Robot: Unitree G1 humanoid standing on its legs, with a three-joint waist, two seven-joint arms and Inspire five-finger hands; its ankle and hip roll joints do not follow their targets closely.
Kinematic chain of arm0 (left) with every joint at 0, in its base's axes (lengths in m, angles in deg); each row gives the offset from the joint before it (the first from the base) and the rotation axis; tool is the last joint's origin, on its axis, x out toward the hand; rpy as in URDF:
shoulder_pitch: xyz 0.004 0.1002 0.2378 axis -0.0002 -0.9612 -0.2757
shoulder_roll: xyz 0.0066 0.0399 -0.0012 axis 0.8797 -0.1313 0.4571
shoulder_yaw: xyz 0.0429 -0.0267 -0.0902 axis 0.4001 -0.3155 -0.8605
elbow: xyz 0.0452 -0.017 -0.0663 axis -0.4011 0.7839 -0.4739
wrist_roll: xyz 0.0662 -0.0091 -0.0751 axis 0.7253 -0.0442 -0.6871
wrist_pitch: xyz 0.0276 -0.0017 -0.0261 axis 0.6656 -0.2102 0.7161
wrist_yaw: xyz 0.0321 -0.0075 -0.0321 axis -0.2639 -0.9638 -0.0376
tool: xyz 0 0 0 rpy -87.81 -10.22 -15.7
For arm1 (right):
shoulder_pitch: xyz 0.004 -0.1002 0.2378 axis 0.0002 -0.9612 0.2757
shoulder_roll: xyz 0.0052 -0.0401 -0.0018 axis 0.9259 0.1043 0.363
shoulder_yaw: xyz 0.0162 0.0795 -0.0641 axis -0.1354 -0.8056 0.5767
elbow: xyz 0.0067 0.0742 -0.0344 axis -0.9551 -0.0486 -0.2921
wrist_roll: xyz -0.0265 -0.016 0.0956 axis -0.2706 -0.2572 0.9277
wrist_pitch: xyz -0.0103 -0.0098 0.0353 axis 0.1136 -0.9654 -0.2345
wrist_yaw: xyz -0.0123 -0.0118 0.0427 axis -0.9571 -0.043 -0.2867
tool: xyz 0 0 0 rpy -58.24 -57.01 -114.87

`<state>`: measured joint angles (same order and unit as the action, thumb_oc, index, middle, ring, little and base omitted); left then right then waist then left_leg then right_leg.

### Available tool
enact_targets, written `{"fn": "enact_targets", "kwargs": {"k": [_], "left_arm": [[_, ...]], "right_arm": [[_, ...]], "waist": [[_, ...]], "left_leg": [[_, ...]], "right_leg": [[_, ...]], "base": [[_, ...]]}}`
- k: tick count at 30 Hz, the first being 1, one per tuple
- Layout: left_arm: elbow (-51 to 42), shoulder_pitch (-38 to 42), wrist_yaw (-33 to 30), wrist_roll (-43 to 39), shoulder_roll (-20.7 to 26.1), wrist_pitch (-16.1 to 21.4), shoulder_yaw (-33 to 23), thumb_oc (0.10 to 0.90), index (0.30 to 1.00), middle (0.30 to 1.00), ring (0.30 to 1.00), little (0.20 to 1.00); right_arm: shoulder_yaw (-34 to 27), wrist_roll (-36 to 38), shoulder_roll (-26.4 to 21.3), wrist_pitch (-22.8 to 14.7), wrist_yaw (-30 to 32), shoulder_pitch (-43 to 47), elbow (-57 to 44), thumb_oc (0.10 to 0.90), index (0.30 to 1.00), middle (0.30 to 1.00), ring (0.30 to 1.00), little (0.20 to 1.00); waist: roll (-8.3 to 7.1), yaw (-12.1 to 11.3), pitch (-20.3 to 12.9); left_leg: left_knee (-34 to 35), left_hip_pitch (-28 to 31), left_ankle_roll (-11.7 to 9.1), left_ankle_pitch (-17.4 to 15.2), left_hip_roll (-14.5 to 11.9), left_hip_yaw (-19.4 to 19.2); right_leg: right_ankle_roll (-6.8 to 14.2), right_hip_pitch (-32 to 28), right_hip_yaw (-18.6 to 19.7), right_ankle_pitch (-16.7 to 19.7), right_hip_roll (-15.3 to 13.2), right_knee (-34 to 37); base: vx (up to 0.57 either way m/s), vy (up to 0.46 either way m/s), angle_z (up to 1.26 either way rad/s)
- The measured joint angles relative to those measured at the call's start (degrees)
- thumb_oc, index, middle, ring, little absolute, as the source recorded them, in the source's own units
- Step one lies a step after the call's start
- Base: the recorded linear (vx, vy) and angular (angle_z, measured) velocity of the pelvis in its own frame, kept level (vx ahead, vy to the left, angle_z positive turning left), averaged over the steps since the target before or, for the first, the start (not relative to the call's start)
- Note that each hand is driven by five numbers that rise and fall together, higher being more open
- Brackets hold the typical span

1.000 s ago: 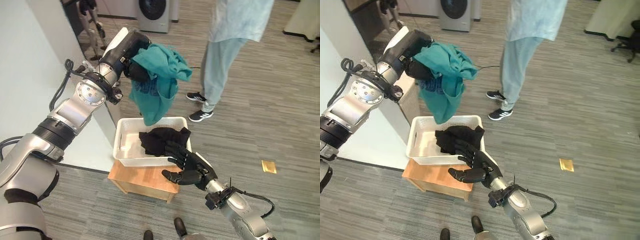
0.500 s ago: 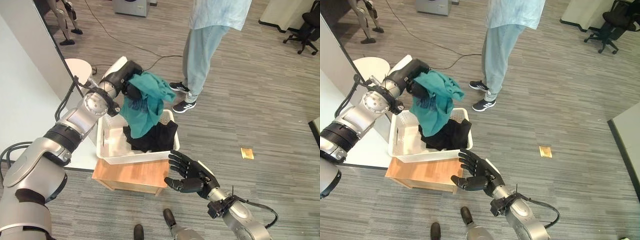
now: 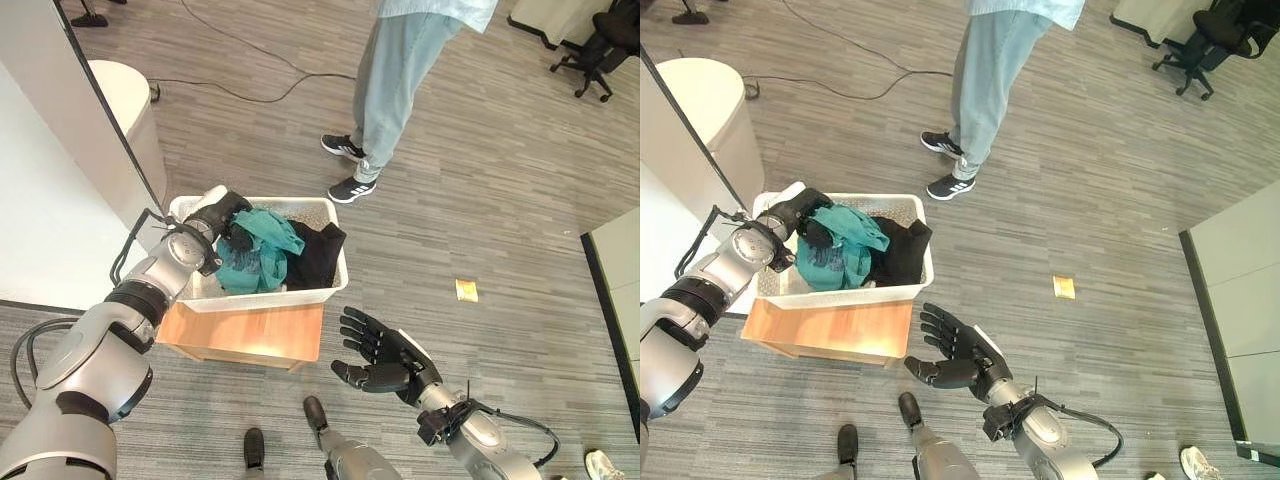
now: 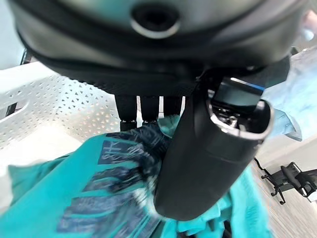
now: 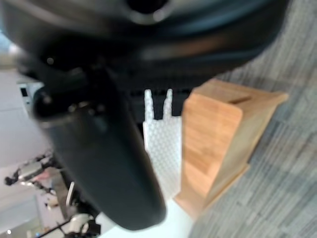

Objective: Pick up bed clothes into laundry basket.

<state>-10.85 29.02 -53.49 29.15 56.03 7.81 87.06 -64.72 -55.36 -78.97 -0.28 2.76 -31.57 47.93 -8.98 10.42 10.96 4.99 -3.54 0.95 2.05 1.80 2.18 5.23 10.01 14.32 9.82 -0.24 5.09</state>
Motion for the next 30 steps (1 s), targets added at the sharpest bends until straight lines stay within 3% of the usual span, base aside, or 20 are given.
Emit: {"fn": "enact_targets", "kwargs": {"k": [6,8,11,14,17,19,20,23,24,25,26,27,28,29,30], "left_arm": [[-9.6,0.2,1.3,1.3,1.3,0.2,0.5,0.8,0.9,0.9,0.9,0.9],[-15.0,1.3,2.6,1.2,2.3,0.3,2.2,0.8,0.9,0.9,0.9,0.9],[-25.9,1.8,4.4,-0.7,6.7,1.1,2.8,0.8,0.9,0.9,0.9,0.9],[-37.3,0.6,5.1,-4.8,14.2,2.9,1.9,0.8,0.9,0.9,0.9,0.9],[-49.3,-14.0,4.3,-12.1,17.7,5.3,-15.5,0.8,0.9,0.9,0.9,0.9],[-55.5,-29.2,3.3,-17.4,14.1,7.6,-30.6,0.8,0.9,0.9,0.9,0.9],[-55.6,-31.8,2.3,-19.6,13.9,7.8,-31.2,0.8,0.9,0.9,0.9,0.9],[-52.6,-33.5,2.1,-20.5,17.3,6.1,-31.2,0.8,0.9,0.9,0.9,0.9],[-52.4,-36.6,2.0,-21.4,15.5,5.4,-32.8,0.8,0.9,0.9,0.9,0.9],[-54.2,-42.5,3.0,-23.7,3.9,4.7,-41.0,0.8,0.9,0.9,0.9,0.9],[-54.1,-50.3,5.3,-31.5,-27.9,7.8,-48.4,0.8,0.9,0.9,0.9,0.9],[-51.5,-58.3,4.8,-37.3,-35.6,7.6,-43.3,0.8,0.9,0.9,0.9,0.9],[-49.8,-62.9,4.7,-38.3,-29.3,3.1,-39.0,0.8,0.9,0.9,0.9,0.9],[-48.6,-63.5,5.5,-38.4,-23.0,0.9,-36.5,0.8,0.9,0.9,0.9,0.9],[-46.7,-61.8,5.9,-38.5,-19.9,0.8,-35.3,0.8,0.9,0.9,0.9,0.9]], "right_arm": [[-0.1,0.2,-0.1,0.0,-0.1,1.4,0.0,0.8,0.9,0.9,0.9,0.9],[-0.1,0.2,-0.2,0.0,-0.1,2.1,0.0,0.8,0.9,0.9,0.9,0.9],[-0.2,0.2,-0.4,0.0,-0.2,3.2,0.0,0.8,0.9,0.9,0.9,0.9],[-0.8,0.1,-0.6,0.0,-0.5,3.8,0.0,0.8,0.9,0.9,0.9,0.9],[-2.1,-0.1,-0.6,0.1,-0.6,4.2,0.1,0.8,0.9,0.9,0.9,0.9],[-2.5,-0.3,-0.8,0.0,-0.6,4.9,0.0,0.8,0.9,0.9,0.9,0.9],[-3.6,-0.3,-0.7,-0.1,-0.7,4.4,0.1,0.8,0.9,0.9,0.9,0.9],[-3.3,-0.3,-0.3,-0.1,-1.2,5.6,0.2,0.8,0.9,0.9,0.9,0.9],[-1.8,-0.4,0.2,0.1,-1.3,7.2,0.0,0.8,0.9,0.9,0.9,0.9],[-2.0,-1.5,-0.1,1.1,-0.2,6.9,-1.5,0.8,0.9,0.9,0.9,0.9],[-6.5,-2.4,-2.8,-0.7,0.3,-1.6,-6.6,0.8,0.9,0.9,0.9,0.9],[-8.3,-2.7,-4.2,0.0,-0.9,-6.4,-8.0,0.8,0.9,0.9,0.9,0.9],[-7.2,-3.2,-3.9,0.4,-1.2,-5.9,-7.1,0.8,0.9,0.9,0.9,0.9],[-8.5,-3.4,-0.5,0.1,-1.5,-5.9,-6.6,0.8,0.9,0.9,0.9,0.9],[-10.6,-3.5,2.4,-0.6,-1.4,-7.3,-7.6,0.8,0.9,0.9,0.9,0.9]], "waist": [[2.32,-0.5,1.8],[3.61,-1.9,2.6],[4.71,-2.8,3.4],[5.13,-4.6,3.6],[5.75,-7.9,3.9],[5.98,-9.4,3.9],[5.61,-10.8,3.7],[5.54,-15.1,3.7],[6.28,-17.0,4.1],[7.99,-15.7,5.7],[14.11,-12.5,5.7],[17.98,-13.8,3.1],[17.62,-12.3,0.5],[14.59,-11.0,-0.1],[11.62,-8.9,-1.3]], "left_leg": [[0.0,0.3,0.0,0.1,0.1,1.7],[0.0,0.7,0.0,0.1,0.1,2.3],[0.0,1.1,-0.2,0.3,0.0,3.8],[0.0,2.0,-0.2,0.3,-0.4,4.8],[0.0,3.3,-0.4,0.2,-0.8,5.6],[0.0,5.4,-1.0,-0.6,-0.6,7.1],[0.0,5.4,-1.1,-0.6,-0.1,8.3],[0.0,4.3,-1.5,-0.2,0.2,9.4],[-0.1,3.7,-0.9,0.4,0.1,11.1],[-2.8,3.8,-1.3,0.8,1.2,17.6],[-9.8,3.9,-5.3,-1.2,4.8,38.0],[-11.0,5.6,-3.0,-2.0,4.8,47.0],[-12.0,4.0,-0.4,-4.4,4.7,51.2],[-12.4,1.1,4.5,-7.5,5.3,53.8],[-10.2,-2.1,6.1,-6.4,6.6,55.5]], "right_leg": [[0.0,-0.9,-2.2,0.0,-0.4,0.0],[0.0,-1.5,-3.2,0.0,-0.4,0.0],[0.0,-2.4,-5.1,0.0,-0.4,0.0],[-0.2,-3.7,-6.6,-0.2,-0.5,0.0],[-0.4,-5.6,-7.8,-0.3,-0.2,0.0],[-1.8,-7.5,-9.5,-1.8,-0.3,0.0],[-2.3,-8.2,-9.6,-3.4,-0.5,0.0],[-2.1,-7.5,-9.9,-3.4,-0.5,0.0],[-0.9,-8.3,-11.2,-4.1,-1.5,-1.2],[3.5,-8.3,-11.2,-6.9,-2.3,-6.6],[1.5,-8.3,-9.0,-8.8,-1.9,-17.1],[-6.9,-4.6,-8.8,-9.8,0.6,-30.3],[-3.8,-2.7,-6.3,-16.1,2.8,-28.9],[-6.9,-2.8,2.3,-22.6,6.4,-23.5],[-13.6,-3.3,8.9,-26.1,8.3,-16.5]], "base": [[0.03,-0.002,0.15],[0.03,0.005,0.13],[0.02,0.011,0.23],[0.01,0.002,0.14],[0.0,0.012,0.06],[-0.02,0.005,0.33],[0.0,0.0,0.64],[0.05,0.04,0.29],[0.18,0.05,0.31],[0.34,-0.038,1.76],[0.12,-0.009,2.74],[0.23,-0.038,3.83],[0.17,-0.049,3.75],[0.23,-0.105,4.64],[0.17,-0.138,5.54]]}}
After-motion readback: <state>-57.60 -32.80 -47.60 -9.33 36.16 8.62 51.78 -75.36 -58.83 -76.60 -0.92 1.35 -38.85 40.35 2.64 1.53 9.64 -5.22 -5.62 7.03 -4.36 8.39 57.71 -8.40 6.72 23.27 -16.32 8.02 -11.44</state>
